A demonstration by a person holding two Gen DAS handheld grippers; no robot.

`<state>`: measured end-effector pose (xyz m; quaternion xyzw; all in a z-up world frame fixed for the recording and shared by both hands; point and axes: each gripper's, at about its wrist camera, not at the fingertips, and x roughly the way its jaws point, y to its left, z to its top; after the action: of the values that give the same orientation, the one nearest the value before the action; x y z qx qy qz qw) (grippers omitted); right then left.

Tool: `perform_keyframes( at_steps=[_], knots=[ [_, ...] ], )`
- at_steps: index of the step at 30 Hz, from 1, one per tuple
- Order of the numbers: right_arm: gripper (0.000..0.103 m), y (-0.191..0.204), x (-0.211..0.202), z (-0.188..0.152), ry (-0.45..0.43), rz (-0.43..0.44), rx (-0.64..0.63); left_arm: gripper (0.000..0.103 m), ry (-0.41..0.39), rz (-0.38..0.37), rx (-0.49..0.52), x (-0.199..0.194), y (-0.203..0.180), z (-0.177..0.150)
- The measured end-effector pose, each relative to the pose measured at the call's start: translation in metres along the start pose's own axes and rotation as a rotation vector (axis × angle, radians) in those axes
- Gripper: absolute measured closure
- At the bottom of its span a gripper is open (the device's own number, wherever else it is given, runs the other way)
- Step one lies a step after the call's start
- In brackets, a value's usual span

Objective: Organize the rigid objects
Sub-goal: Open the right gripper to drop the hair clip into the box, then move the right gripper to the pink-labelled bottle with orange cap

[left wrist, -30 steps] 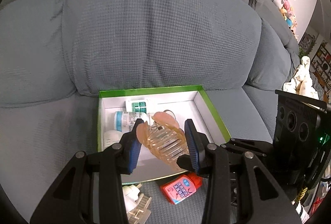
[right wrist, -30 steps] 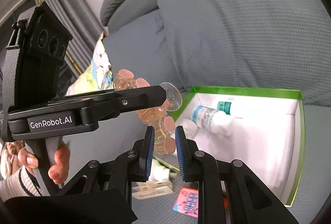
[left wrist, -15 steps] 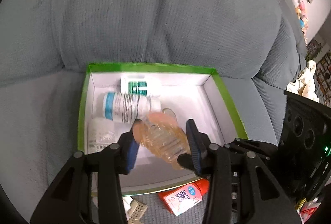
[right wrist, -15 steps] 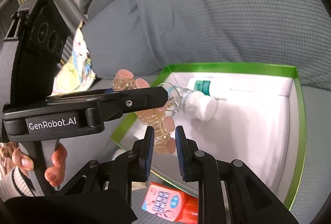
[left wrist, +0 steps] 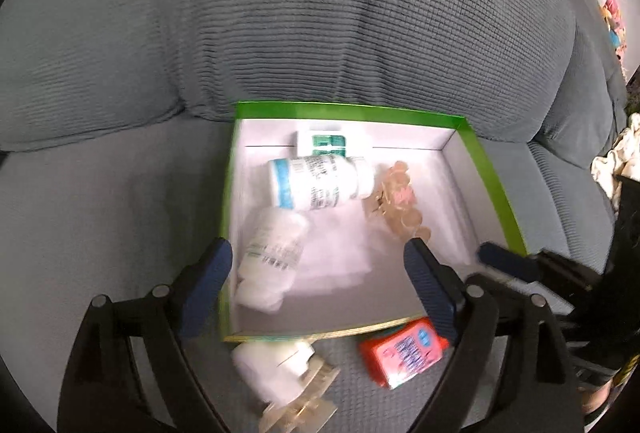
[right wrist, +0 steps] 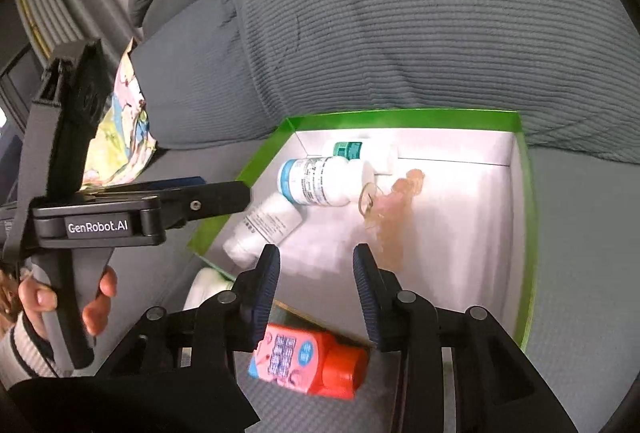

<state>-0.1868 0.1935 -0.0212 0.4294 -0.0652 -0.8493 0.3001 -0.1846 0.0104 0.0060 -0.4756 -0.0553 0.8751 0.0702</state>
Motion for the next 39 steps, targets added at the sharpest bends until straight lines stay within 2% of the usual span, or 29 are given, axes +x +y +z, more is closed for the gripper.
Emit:
perform_keyframes(
  at_steps=[3, 7, 12, 13, 15, 20, 23, 30, 35, 39],
  knots=[
    [0.063, 0.003, -0.013, -0.007, -0.008, -0.043, -0.008, 0.016, -0.027, 0.036, 0.011, -0.016, 0.001, -0.013],
    [0.046, 0.009, -0.028, -0.022, -0.018, -0.094, -0.011, 0.016, -0.065, 0.087, 0.027, -0.033, 0.001, -0.032],
    [0.043, 0.02, -0.043, -0.042, -0.021, -0.122, -0.021, 0.016, -0.108, 0.139, 0.038, -0.052, -0.003, -0.057],
    [0.035, 0.023, -0.044, -0.046, -0.024, -0.133, -0.022, 0.015, -0.113, 0.149, 0.042, -0.055, -0.005, -0.061],
    [0.028, 0.027, -0.049, -0.055, -0.036, -0.156, -0.02, 0.015, -0.131, 0.16, 0.052, -0.062, -0.009, -0.072],
    [0.027, 0.033, -0.061, -0.072, -0.065, -0.159, 0.011, 0.013, -0.16, 0.159, 0.064, -0.078, -0.019, -0.094],
    [0.027, 0.037, -0.072, -0.08, -0.082, -0.156, 0.021, 0.002, -0.179, 0.155, 0.071, -0.085, -0.025, -0.105],
    [0.027, 0.054, -0.095, -0.091, -0.12, -0.14, 0.009, 0.002, -0.221, 0.151, 0.101, -0.102, -0.045, -0.129],
    [0.027, 0.062, -0.107, -0.097, -0.146, -0.16, 0.0, 0.002, -0.24, 0.148, 0.11, -0.111, -0.053, -0.139],
    [0.018, 0.062, -0.113, -0.103, -0.165, -0.197, 0.022, 0.002, -0.247, 0.144, 0.09, -0.115, -0.055, -0.146]
  ],
)
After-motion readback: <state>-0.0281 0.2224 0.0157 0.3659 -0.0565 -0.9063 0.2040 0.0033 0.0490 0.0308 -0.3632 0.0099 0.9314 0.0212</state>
